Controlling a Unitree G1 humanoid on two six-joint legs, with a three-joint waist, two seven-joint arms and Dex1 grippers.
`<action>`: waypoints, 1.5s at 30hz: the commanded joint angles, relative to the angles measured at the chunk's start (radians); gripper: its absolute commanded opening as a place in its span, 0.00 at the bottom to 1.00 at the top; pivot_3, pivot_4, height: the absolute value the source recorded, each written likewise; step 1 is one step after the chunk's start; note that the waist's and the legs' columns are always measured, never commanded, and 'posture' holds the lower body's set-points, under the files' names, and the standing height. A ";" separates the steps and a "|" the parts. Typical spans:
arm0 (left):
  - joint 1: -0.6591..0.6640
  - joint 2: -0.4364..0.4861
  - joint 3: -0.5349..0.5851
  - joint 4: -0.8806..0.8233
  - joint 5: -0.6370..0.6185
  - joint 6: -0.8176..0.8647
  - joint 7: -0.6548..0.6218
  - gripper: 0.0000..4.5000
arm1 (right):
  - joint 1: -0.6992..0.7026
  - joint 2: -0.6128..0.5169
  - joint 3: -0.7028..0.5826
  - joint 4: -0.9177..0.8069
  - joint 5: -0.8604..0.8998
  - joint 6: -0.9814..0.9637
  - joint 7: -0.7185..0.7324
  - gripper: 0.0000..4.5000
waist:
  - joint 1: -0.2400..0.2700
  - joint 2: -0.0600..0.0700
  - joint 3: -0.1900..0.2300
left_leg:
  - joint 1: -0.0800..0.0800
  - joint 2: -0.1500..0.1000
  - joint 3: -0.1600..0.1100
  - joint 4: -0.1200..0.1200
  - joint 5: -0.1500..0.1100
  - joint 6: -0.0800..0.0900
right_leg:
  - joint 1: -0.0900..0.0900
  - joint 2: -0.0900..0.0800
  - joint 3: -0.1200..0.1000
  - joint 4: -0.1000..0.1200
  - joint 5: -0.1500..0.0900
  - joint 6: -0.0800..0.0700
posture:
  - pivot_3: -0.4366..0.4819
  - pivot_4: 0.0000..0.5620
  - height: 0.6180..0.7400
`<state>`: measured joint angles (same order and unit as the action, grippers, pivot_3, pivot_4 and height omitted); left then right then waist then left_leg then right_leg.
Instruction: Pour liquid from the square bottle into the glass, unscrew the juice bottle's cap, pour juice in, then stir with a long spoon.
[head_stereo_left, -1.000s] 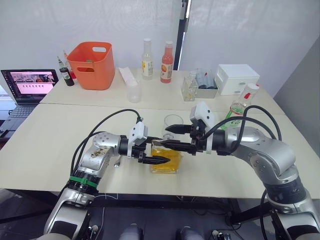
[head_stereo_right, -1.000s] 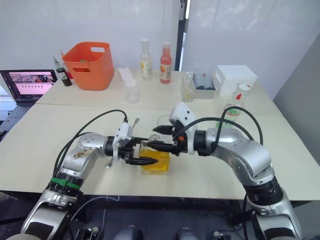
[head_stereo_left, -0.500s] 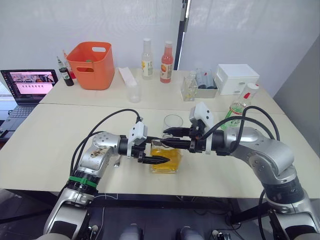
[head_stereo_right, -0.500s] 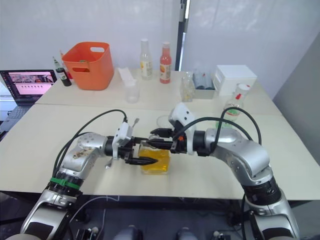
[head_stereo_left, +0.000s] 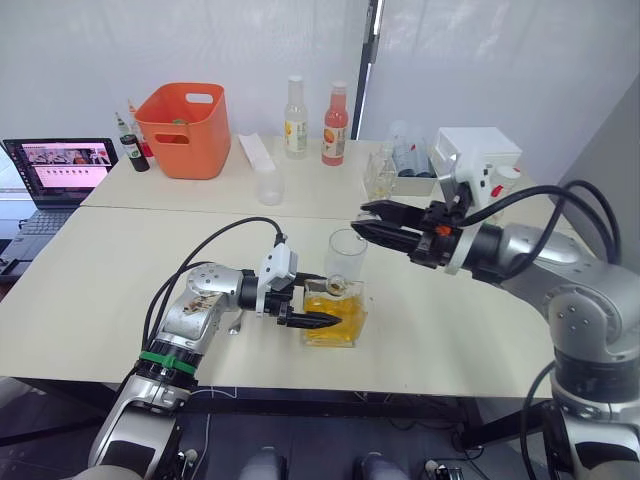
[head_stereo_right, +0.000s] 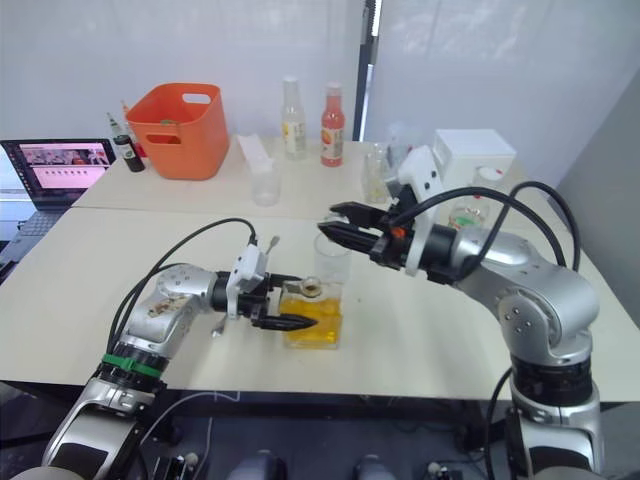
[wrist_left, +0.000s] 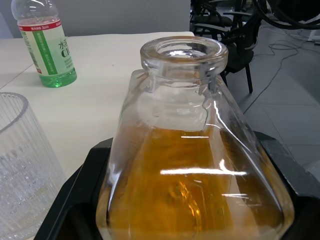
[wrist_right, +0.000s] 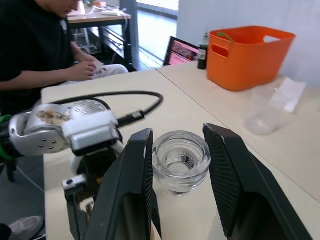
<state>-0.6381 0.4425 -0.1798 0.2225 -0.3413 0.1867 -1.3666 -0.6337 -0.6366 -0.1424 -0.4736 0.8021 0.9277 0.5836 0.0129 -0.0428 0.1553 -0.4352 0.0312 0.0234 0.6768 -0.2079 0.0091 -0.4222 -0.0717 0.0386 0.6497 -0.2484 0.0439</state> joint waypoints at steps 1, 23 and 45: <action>-0.010 0.000 -0.011 -0.008 0.002 0.001 -0.012 0.63 | 0.135 -0.045 -0.093 0.007 -0.108 -0.049 -0.083 0.23 | 0.002 0.000 0.000 | 0.000 0.000 0.000 0.000 0.000 0.000 | 0.000 0.000 0.000 0.000 0.000 0.000 | 0.48 0.27 0.79; -0.018 0.001 -0.002 -0.005 0.000 0.005 -0.015 0.63 | 0.478 0.235 -0.171 0.384 -0.587 -0.473 -0.496 0.23 | -0.011 0.010 -0.002 | 0.001 0.000 0.003 0.000 0.000 0.000 | 0.000 0.001 0.003 0.000 0.000 0.001 | 0.48 0.27 0.79; -0.031 0.000 0.001 0.015 0.006 -0.002 -0.019 0.63 | 0.471 0.269 -0.216 0.377 -0.535 -0.460 -0.476 0.90 | -0.011 0.010 -0.002 | 0.001 0.000 0.003 0.000 0.000 0.000 | 0.000 0.001 0.003 0.000 0.000 0.001 | 0.48 0.27 0.79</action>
<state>-0.6501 0.4436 -0.1774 0.2397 -0.3342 0.1899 -1.3806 -0.1559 -0.3651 -0.3303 -0.0708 0.2579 0.4895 0.1063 0.0015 -0.0326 0.1529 -0.4338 0.0311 0.0259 0.6764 -0.2080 0.0092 -0.4217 -0.0703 0.0418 0.6494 -0.2483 0.0447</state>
